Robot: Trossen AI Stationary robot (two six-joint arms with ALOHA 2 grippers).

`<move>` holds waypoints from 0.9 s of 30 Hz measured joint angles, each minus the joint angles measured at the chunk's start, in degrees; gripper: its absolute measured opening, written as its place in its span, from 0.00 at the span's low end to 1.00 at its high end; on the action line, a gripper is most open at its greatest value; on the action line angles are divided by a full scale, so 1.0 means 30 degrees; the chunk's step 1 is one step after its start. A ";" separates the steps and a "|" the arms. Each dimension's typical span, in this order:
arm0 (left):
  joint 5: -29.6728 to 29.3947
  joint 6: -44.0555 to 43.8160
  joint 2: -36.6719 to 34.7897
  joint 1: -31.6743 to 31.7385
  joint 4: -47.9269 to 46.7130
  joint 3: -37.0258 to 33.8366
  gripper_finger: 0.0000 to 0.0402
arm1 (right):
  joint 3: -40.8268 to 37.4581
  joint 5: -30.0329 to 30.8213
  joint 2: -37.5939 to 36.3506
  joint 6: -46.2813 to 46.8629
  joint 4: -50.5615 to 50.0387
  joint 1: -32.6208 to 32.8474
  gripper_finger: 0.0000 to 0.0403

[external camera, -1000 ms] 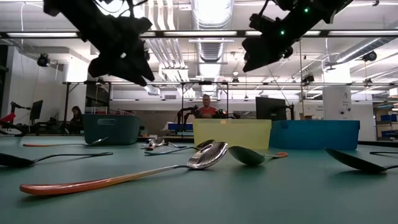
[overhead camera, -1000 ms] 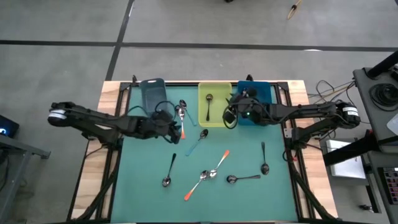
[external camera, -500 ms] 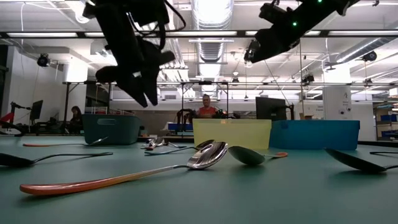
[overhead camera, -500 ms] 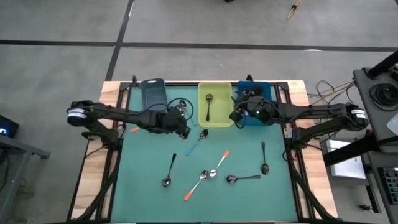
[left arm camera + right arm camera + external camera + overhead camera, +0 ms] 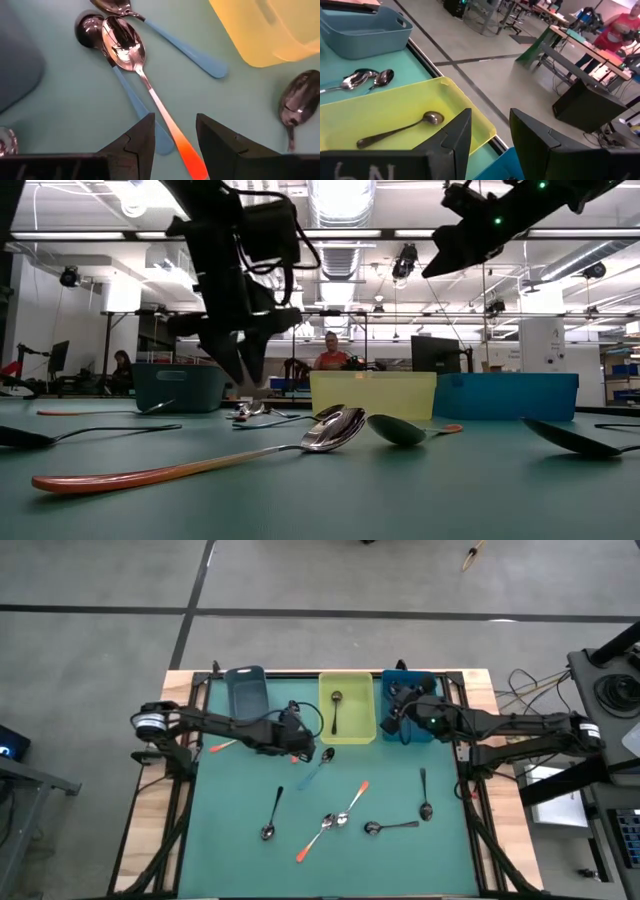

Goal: Sort silverware by color (type)
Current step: Put the orange spoon into the green bin

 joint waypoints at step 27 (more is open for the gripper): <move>-0.1045 0.0059 0.1048 0.0243 0.1523 -0.0456 0.31 | -0.0022 -0.0032 -0.0070 -0.0118 0.0150 0.0000 0.31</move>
